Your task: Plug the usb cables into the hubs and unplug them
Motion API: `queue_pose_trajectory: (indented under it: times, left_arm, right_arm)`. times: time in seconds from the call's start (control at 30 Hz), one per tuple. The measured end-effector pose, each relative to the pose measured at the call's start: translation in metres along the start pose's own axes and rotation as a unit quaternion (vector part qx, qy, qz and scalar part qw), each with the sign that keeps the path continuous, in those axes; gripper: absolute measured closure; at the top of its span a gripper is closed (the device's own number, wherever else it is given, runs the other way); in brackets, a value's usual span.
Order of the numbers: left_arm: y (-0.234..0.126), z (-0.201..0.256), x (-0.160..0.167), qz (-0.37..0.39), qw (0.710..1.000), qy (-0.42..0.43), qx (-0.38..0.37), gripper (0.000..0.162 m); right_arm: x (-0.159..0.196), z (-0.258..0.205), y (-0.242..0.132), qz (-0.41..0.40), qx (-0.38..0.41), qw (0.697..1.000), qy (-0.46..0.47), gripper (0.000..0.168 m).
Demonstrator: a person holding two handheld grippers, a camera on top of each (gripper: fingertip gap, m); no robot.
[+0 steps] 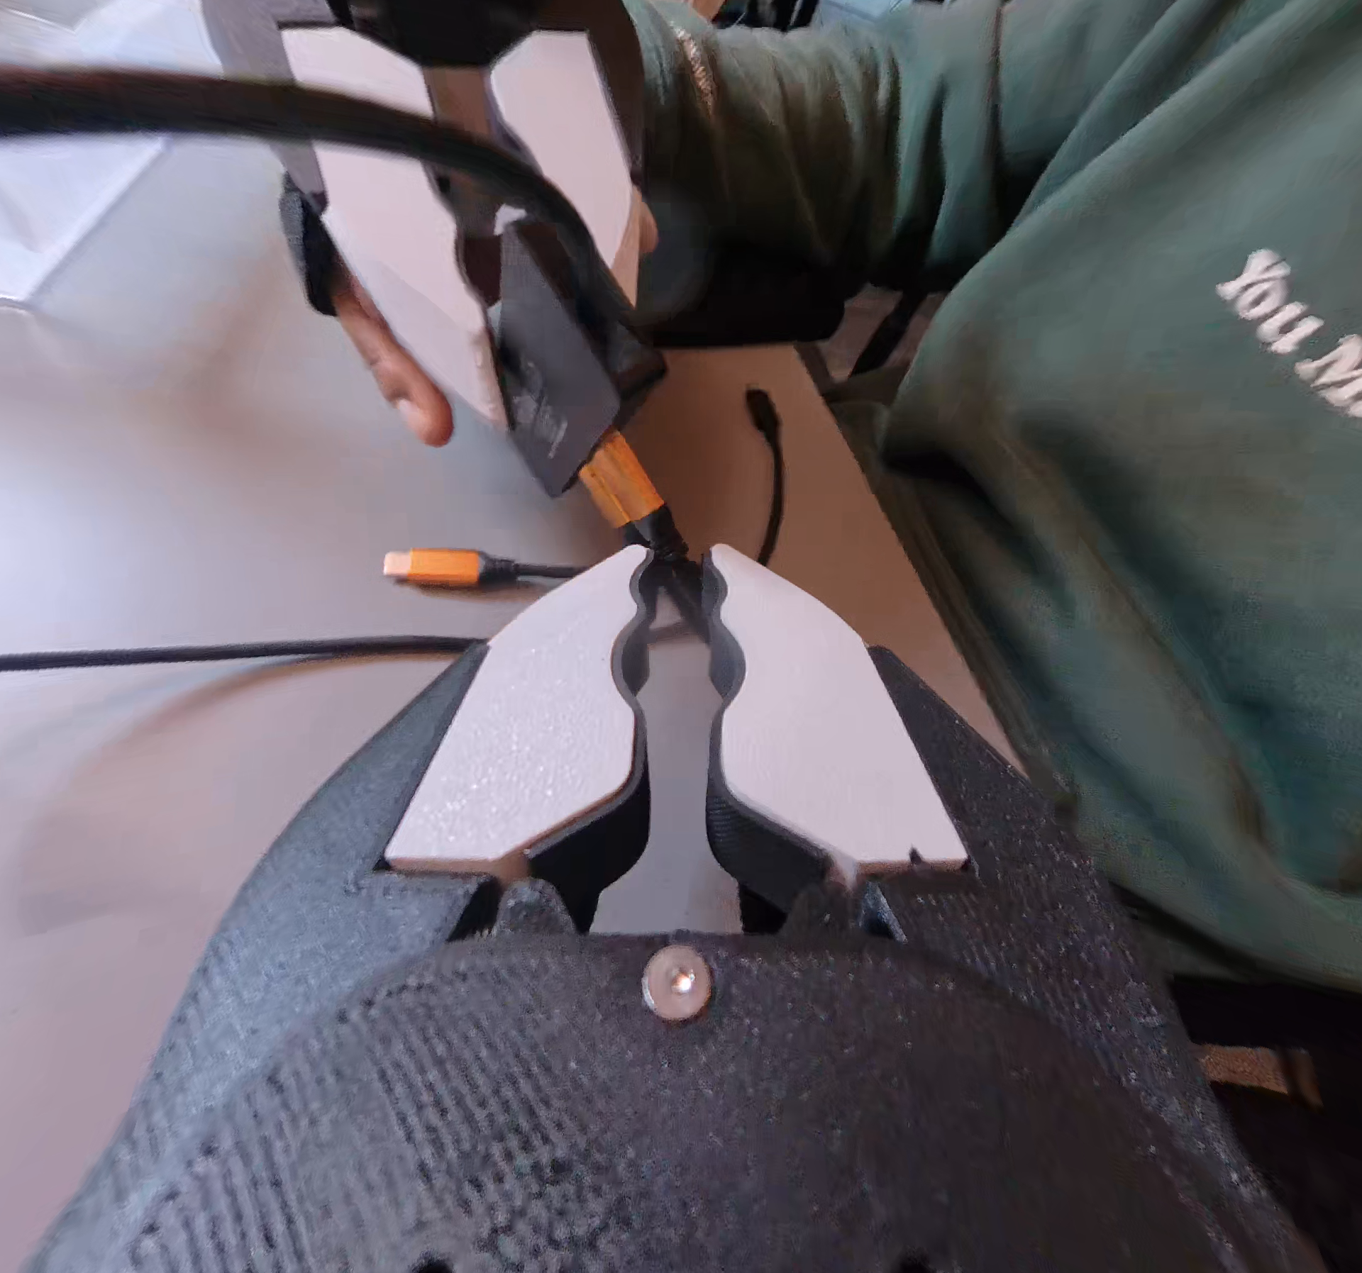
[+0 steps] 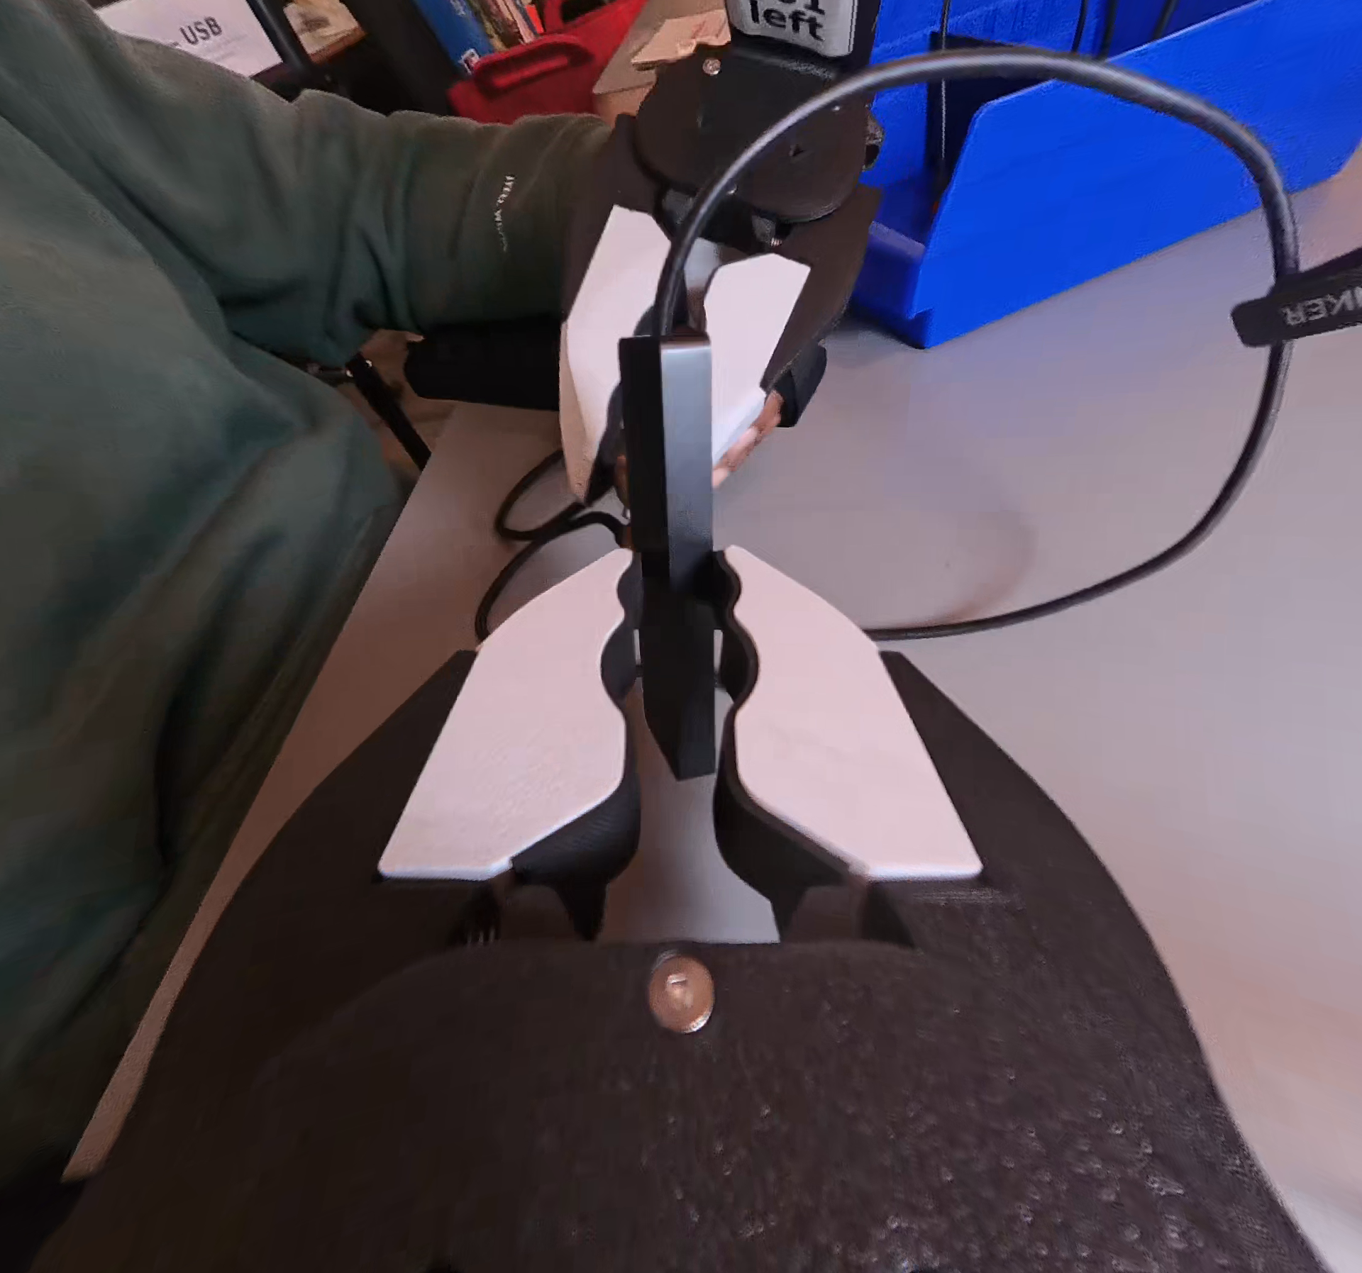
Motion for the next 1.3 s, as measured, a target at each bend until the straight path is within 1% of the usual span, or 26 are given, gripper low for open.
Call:
queue_pose_trajectory:
  times: [0.03, 0.1, 0.2, 0.27, 0.3, 0.37, 0.43, 0.53, 0.57, 0.6, 0.63, 0.7, 0.73, 0.8, 0.93, 1.0, 1.1, 1.3]
  left_arm:
    - [-0.001, -0.001, 0.001, -0.01, 1.0, 0.01, -0.022, 0.151]
    - [-0.007, -0.007, -0.002, 0.005, 0.998, 0.005, -0.07, 0.151]
    - [-0.013, -0.014, -0.008, 0.023, 0.991, 0.008, -0.129, 0.143]
    - [-0.012, -0.014, -0.014, 0.042, 0.987, 0.019, -0.154, 0.14]
    - [-0.011, -0.014, -0.018, 0.052, 0.985, 0.022, -0.165, 0.141]
    - [-0.01, -0.012, -0.021, 0.043, 0.983, 0.024, -0.175, 0.154]
    - [-0.011, -0.01, -0.023, 0.019, 0.981, 0.037, -0.189, 0.154]
    - [-0.008, -0.004, -0.029, -0.008, 0.98, 0.053, -0.193, 0.155]
    - [-0.006, -0.003, -0.031, -0.014, 0.98, 0.057, -0.191, 0.155]
    - [-0.004, -0.001, -0.032, -0.018, 0.981, 0.058, -0.184, 0.155]
    - [-0.001, 0.0, -0.032, -0.023, 0.982, 0.059, -0.18, 0.155]
    - [0.0, 0.001, -0.032, -0.04, 0.981, 0.068, -0.179, 0.155]
    - [-0.001, 0.002, -0.032, -0.037, 0.98, 0.075, -0.18, 0.155]
    - [-0.004, 0.003, -0.035, -0.021, 0.979, 0.081, -0.186, 0.155]
    - [-0.003, 0.002, -0.034, -0.04, 0.967, 0.117, -0.223, 0.154]
    - [-0.003, 0.001, -0.036, -0.038, 0.969, 0.104, -0.22, 0.154]
    - [-0.008, 0.001, -0.042, -0.024, 0.978, 0.067, -0.195, 0.154]
    - [-0.013, 0.003, -0.047, -0.026, 0.984, 0.026, -0.175, 0.154]
  right_arm:
    - [-0.001, -0.001, -0.002, 0.007, -0.003, 1.0, -0.001, 0.153]
    - [-0.006, -0.001, -0.007, 0.034, 0.009, 0.999, 0.004, 0.156]
    - [-0.012, 0.002, -0.012, 0.057, 0.047, 0.997, 0.021, 0.157]
    - [-0.012, 0.0, -0.01, 0.062, 0.049, 0.996, 0.027, 0.157]
    - [-0.013, -0.001, -0.008, 0.061, 0.05, 0.996, 0.029, 0.157]
    - [-0.014, -0.006, -0.002, 0.059, 0.054, 0.997, 0.018, 0.157]
    - [-0.015, -0.007, -0.001, 0.063, 0.063, 0.996, 0.003, 0.157]
    - [-0.013, -0.01, -0.001, 0.046, 0.064, 0.997, -0.018, 0.156]
    - [-0.012, -0.012, 0.001, 0.039, 0.069, 0.996, -0.033, 0.153]
    - [-0.012, -0.015, 0.004, 0.033, 0.07, 0.996, -0.047, 0.146]
    - [-0.012, -0.018, 0.007, 0.026, 0.071, 0.995, -0.06, 0.145]
    - [-0.012, -0.021, 0.013, 0.008, 0.088, 0.992, -0.092, 0.15]
    - [-0.012, -0.022, 0.012, 0.006, 0.092, 0.991, -0.1, 0.156]
    - [-0.016, -0.022, 0.01, 0.027, 0.08, 0.993, -0.087, 0.157]
    - [-0.018, -0.02, 0.006, 0.041, 0.088, 0.992, -0.081, 0.157]
    - [-0.019, -0.02, 0.004, 0.052, 0.085, 0.992, -0.079, 0.157]
    - [-0.024, -0.022, 0.001, 0.064, 0.071, 0.992, -0.085, 0.157]
    - [-0.03, -0.025, 0.002, 0.06, 0.057, 0.992, -0.092, 0.157]
Point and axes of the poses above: each gripper's, where its closed fingertips meet, y out along the fingers, x out of its underside, z = x × y across the jaws, the point moved 8 cm from there along -y, back along the fingers, and after that the axes turned 12 degrees about y, right-handed, at the moved point
